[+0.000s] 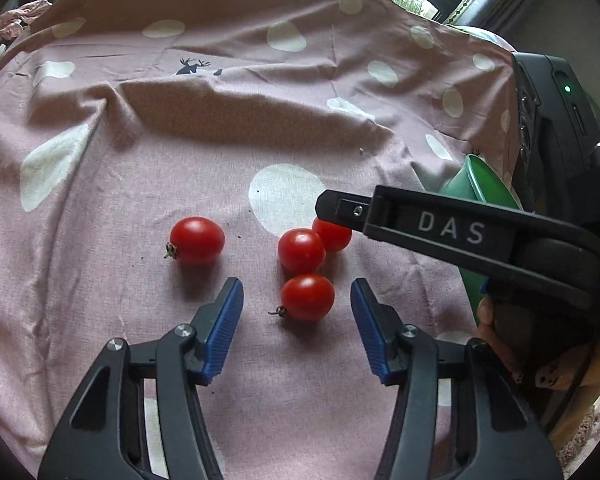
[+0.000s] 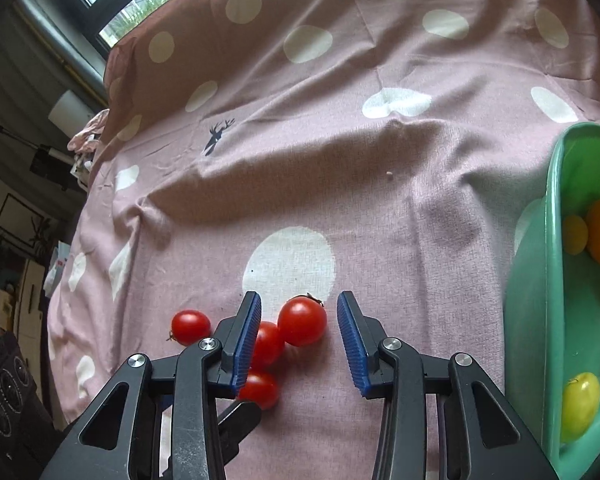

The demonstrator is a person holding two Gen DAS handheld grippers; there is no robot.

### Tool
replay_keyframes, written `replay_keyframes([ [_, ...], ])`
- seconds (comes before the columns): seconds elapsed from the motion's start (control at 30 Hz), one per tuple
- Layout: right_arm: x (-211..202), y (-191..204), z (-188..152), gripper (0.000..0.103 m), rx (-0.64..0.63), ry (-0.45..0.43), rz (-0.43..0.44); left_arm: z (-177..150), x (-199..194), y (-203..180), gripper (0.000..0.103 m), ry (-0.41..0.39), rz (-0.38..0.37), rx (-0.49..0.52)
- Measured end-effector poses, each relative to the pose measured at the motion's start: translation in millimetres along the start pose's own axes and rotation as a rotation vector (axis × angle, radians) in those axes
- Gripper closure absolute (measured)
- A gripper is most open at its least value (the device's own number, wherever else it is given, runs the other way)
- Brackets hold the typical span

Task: Organize fruits
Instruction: 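Move the right gripper to the cherry tomatoes on the cloth, then close the right gripper around a red cherry tomato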

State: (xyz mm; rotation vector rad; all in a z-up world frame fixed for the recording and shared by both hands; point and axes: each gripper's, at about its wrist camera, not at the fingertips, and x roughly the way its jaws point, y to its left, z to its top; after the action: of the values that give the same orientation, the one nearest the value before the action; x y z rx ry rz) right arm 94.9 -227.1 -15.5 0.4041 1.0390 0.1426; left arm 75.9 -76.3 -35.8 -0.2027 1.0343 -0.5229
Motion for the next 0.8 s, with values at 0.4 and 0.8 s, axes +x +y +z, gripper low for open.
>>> replay_keyframes([
  [0.4,12,0,-3,0.070,-0.011,0.035,-0.007,-2,9,1,0.074,0.014,0.009,-0.007],
  [0.8,9,1,-7,0.074,-0.017,0.019,-0.035,-2,6,-2,0.075,-0.001,0.031,-0.005],
])
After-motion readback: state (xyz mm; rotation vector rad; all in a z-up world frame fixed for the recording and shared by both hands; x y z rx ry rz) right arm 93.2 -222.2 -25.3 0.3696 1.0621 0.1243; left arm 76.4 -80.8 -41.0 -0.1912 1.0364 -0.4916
